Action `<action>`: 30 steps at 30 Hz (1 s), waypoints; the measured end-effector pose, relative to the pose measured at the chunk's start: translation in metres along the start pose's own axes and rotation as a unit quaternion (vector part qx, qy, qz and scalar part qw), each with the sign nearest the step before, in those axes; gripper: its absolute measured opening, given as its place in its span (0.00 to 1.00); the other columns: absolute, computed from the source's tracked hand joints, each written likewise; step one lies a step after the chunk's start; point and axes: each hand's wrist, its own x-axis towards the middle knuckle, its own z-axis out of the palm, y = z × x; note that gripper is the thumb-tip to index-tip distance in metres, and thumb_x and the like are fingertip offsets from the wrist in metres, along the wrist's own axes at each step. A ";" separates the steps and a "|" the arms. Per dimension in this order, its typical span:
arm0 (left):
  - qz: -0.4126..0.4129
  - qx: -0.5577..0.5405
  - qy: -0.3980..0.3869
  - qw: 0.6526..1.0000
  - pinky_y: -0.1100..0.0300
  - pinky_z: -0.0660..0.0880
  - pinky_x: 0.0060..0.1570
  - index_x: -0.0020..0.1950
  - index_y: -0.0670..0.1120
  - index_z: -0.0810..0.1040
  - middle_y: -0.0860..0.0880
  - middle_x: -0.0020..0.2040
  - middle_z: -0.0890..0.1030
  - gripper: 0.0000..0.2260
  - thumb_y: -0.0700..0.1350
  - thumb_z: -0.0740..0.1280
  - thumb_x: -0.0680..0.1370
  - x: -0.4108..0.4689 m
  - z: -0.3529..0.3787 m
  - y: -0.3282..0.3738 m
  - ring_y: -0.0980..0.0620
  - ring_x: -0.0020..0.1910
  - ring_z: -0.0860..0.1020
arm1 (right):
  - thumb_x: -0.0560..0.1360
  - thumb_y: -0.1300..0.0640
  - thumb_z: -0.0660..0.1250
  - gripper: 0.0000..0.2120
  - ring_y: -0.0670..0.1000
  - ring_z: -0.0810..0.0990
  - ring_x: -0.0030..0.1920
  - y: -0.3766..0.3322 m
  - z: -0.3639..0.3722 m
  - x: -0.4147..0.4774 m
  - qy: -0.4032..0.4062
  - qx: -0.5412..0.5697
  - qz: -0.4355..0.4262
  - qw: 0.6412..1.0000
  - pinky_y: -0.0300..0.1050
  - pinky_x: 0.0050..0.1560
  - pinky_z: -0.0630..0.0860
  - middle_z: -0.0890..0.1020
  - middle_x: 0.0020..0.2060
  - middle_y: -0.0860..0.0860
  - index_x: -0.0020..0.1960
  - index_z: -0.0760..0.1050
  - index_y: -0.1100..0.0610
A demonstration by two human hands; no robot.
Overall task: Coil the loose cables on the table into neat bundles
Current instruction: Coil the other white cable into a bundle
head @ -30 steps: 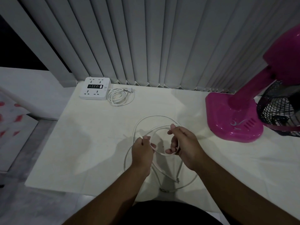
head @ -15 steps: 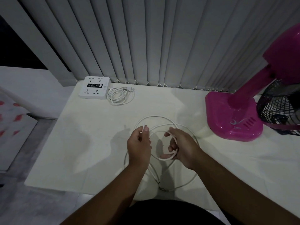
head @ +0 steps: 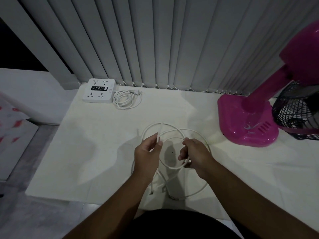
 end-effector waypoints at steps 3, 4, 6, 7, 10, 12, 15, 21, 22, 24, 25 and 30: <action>-0.014 0.007 -0.060 0.998 0.58 0.82 0.45 0.65 0.48 0.82 0.48 0.56 0.85 0.13 0.40 0.69 0.80 -0.003 0.001 0.004 0.54 0.51 0.85 | 0.82 0.52 0.57 0.09 0.48 0.80 0.26 -0.004 0.002 -0.002 -0.001 0.022 0.003 1.000 0.47 0.39 0.73 0.78 0.24 0.49 0.52 0.74 0.55; -0.006 0.023 -0.076 0.997 0.59 0.82 0.43 0.63 0.50 0.83 0.49 0.55 0.86 0.13 0.41 0.69 0.80 -0.003 0.000 0.006 0.53 0.49 0.85 | 0.82 0.52 0.57 0.09 0.48 0.80 0.26 -0.006 0.001 -0.002 -0.003 0.034 0.002 0.999 0.47 0.38 0.73 0.77 0.24 0.49 0.52 0.74 0.55; 0.022 0.064 -0.112 0.991 0.61 0.80 0.38 0.59 0.52 0.85 0.51 0.54 0.85 0.12 0.39 0.68 0.81 -0.004 -0.002 0.007 0.54 0.44 0.84 | 0.82 0.54 0.57 0.08 0.48 0.79 0.26 -0.009 0.001 -0.004 -0.015 0.060 -0.004 0.998 0.45 0.35 0.73 0.77 0.25 0.49 0.53 0.73 0.56; 0.030 0.079 -0.127 0.988 0.62 0.79 0.36 0.58 0.52 0.85 0.51 0.53 0.85 0.12 0.38 0.68 0.81 -0.004 -0.003 0.008 0.55 0.41 0.83 | 0.82 0.54 0.57 0.08 0.48 0.78 0.27 -0.009 0.000 -0.005 -0.024 0.067 -0.011 0.997 0.45 0.34 0.72 0.76 0.25 0.49 0.53 0.73 0.56; -0.004 0.085 -0.125 0.989 0.64 0.75 0.33 0.54 0.52 0.86 0.52 0.47 0.86 0.11 0.37 0.70 0.79 -0.004 -0.004 0.010 0.58 0.37 0.80 | 0.81 0.56 0.57 0.06 0.49 0.76 0.28 -0.006 0.002 -0.008 -0.037 0.089 -0.031 0.995 0.45 0.34 0.71 0.75 0.29 0.50 0.50 0.73 0.54; -0.058 0.052 -0.097 0.992 0.62 0.76 0.34 0.52 0.52 0.87 0.51 0.45 0.87 0.10 0.38 0.72 0.77 0.000 -0.006 0.012 0.56 0.39 0.82 | 0.81 0.58 0.57 0.07 0.48 0.73 0.28 -0.003 0.004 -0.011 -0.035 0.098 -0.041 0.994 0.44 0.33 0.73 0.74 0.30 0.50 0.49 0.73 0.54; -0.091 0.032 -0.083 0.992 0.62 0.76 0.33 0.51 0.49 0.87 0.49 0.44 0.88 0.08 0.38 0.75 0.75 0.005 -0.007 0.015 0.54 0.39 0.83 | 0.82 0.58 0.59 0.07 0.48 0.73 0.29 -0.002 0.004 -0.013 -0.029 0.100 -0.060 0.993 0.46 0.34 0.77 0.74 0.30 0.49 0.49 0.75 0.55; -0.168 0.071 -0.128 0.975 0.59 0.76 0.32 0.56 0.44 0.84 0.49 0.42 0.86 0.11 0.38 0.76 0.74 0.013 -0.004 0.021 0.56 0.35 0.81 | 0.82 0.59 0.61 0.07 0.46 0.73 0.30 0.002 0.004 -0.013 -0.007 0.086 -0.114 0.990 0.45 0.33 0.77 0.75 0.30 0.48 0.48 0.76 0.58; -0.168 0.089 -0.134 0.973 0.59 0.76 0.31 0.54 0.44 0.85 0.50 0.40 0.85 0.09 0.38 0.76 0.74 0.014 -0.004 0.022 0.56 0.34 0.80 | 0.82 0.58 0.61 0.08 0.45 0.73 0.29 0.004 0.004 -0.013 -0.004 0.085 -0.123 0.989 0.45 0.33 0.77 0.75 0.30 0.47 0.48 0.76 0.58; -0.151 0.122 -0.140 0.971 0.61 0.74 0.29 0.48 0.45 0.86 0.51 0.35 0.84 0.04 0.38 0.75 0.74 0.016 -0.003 0.022 0.56 0.31 0.79 | 0.83 0.57 0.60 0.09 0.45 0.73 0.29 0.007 0.004 -0.013 0.000 0.078 -0.140 0.987 0.45 0.34 0.76 0.75 0.29 0.47 0.48 0.76 0.58; -0.142 0.135 -0.135 0.971 0.62 0.74 0.28 0.46 0.45 0.86 0.51 0.33 0.83 0.02 0.39 0.74 0.75 0.017 -0.002 0.022 0.56 0.30 0.78 | 0.83 0.57 0.60 0.09 0.46 0.72 0.29 0.009 0.004 -0.012 0.000 0.071 -0.148 0.986 0.45 0.34 0.75 0.75 0.29 0.47 0.47 0.76 0.58; -0.134 0.132 -0.108 0.976 0.60 0.73 0.33 0.48 0.42 0.84 0.48 0.37 0.84 0.03 0.41 0.71 0.78 0.018 0.006 0.023 0.52 0.35 0.78 | 0.82 0.56 0.61 0.09 0.46 0.67 0.26 0.007 0.004 -0.009 -0.009 0.090 -0.148 0.985 0.42 0.28 0.68 0.72 0.28 0.48 0.45 0.76 0.57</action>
